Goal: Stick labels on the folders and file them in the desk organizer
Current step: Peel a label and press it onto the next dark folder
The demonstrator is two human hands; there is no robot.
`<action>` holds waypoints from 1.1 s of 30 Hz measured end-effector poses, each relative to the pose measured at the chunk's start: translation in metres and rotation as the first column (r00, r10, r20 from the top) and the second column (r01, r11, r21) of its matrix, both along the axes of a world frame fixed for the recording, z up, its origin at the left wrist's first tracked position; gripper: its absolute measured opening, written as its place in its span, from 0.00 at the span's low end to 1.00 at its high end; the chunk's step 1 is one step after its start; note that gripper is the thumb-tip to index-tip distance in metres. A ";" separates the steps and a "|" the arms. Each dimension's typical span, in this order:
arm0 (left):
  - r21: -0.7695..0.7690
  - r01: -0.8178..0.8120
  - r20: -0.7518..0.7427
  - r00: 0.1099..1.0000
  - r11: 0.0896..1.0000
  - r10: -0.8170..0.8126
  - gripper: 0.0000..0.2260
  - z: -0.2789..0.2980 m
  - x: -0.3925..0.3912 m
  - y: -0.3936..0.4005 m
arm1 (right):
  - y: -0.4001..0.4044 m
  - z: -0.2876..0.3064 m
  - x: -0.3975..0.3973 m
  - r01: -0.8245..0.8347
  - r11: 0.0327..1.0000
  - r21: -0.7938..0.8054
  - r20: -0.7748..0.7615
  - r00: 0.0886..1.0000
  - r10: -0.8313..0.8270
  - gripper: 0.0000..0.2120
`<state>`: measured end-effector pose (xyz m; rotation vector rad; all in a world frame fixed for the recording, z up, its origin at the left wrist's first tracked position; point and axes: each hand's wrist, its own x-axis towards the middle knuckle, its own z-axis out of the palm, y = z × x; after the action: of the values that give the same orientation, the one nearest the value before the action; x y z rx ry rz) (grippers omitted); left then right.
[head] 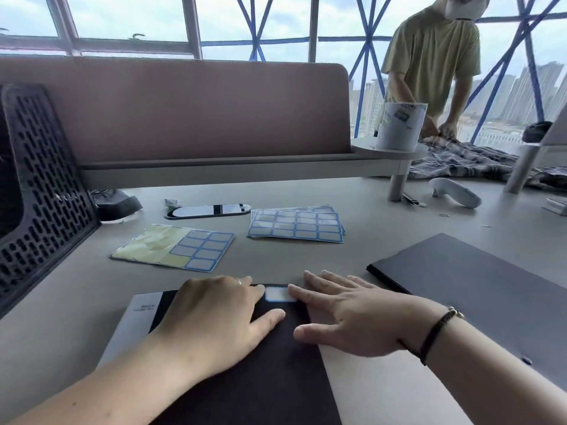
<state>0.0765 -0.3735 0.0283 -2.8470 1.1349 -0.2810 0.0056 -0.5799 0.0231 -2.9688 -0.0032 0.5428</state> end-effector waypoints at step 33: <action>-0.473 -0.714 -0.832 0.554 0.516 0.003 0.27 0.021 -0.034 0.165 | 0.075 -0.007 -0.044 -0.273 0.959 0.070 0.082 0.960 0.267 0.28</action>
<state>0.0427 -0.2086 0.0497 -4.1270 0.1996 0.7666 -0.0386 -0.5054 0.0159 -2.9230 -0.4337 0.4519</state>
